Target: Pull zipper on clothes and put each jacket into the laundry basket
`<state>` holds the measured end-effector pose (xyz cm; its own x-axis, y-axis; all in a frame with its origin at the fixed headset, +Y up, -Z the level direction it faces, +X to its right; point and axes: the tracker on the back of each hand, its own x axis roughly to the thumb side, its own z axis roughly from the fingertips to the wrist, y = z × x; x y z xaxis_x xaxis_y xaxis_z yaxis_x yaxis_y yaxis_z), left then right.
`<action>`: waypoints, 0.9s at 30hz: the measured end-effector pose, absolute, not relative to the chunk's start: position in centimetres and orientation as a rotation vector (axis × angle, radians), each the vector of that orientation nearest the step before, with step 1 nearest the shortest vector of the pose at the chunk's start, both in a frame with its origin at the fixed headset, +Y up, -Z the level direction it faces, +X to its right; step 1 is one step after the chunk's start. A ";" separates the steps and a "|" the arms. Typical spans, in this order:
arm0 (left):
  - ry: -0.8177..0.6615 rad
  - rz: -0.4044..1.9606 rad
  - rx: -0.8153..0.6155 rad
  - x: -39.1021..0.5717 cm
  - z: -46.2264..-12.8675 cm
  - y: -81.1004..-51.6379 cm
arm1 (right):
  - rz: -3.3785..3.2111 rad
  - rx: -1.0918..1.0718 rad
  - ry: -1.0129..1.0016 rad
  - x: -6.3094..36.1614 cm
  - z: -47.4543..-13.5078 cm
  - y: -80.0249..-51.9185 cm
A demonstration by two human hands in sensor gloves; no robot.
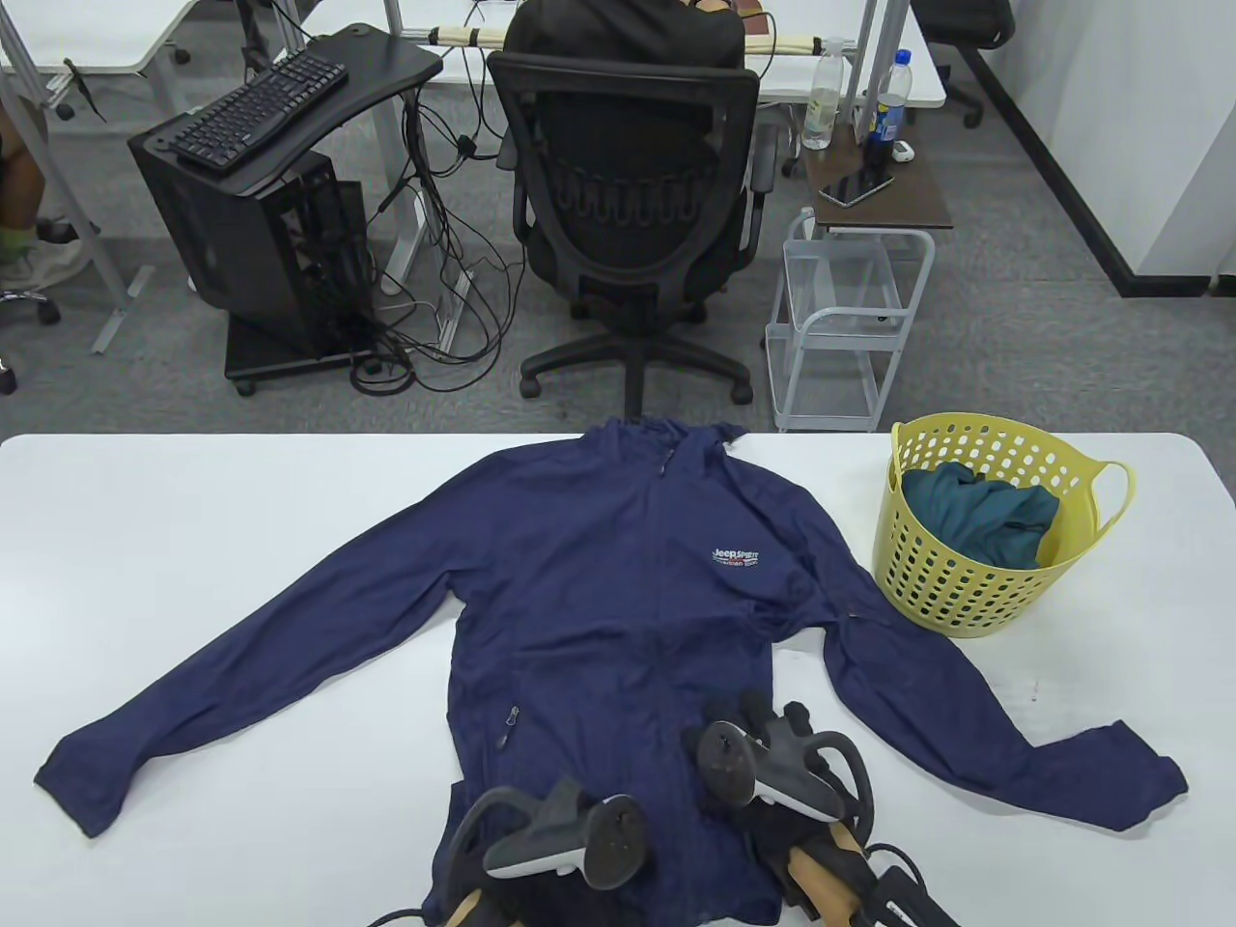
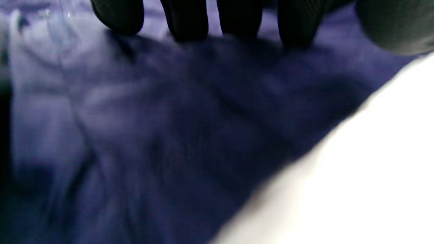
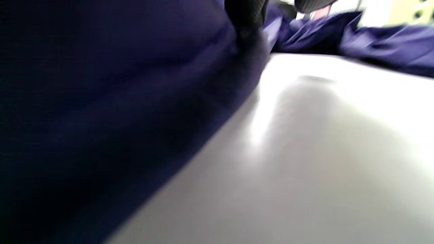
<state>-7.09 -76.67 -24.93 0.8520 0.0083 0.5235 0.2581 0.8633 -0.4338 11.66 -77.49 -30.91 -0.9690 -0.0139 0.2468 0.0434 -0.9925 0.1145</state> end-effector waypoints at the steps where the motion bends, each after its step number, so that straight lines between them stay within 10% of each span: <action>1: -0.535 -0.166 -0.531 -6.9 -25.0 -77.1 | -3.070 -0.381 -0.139 11.8 -30.8 -77.3; 8: -0.549 -0.210 -0.459 -6.3 -24.6 -77.6 | -3.216 -0.611 -0.041 12.6 -28.9 -74.1; 14: -0.556 -0.227 -0.394 -6.1 -24.2 -77.2 | -3.301 -0.929 -0.565 11.6 -26.8 -74.2; 19: -0.548 -0.210 -0.238 -6.2 -24.3 -76.7 | -3.127 -0.879 -0.606 10.4 -26.2 -74.9; 27: -0.360 0.382 -0.292 -9.9 -26.5 -75.6 | -3.126 -0.828 -0.583 9.4 -25.6 -75.0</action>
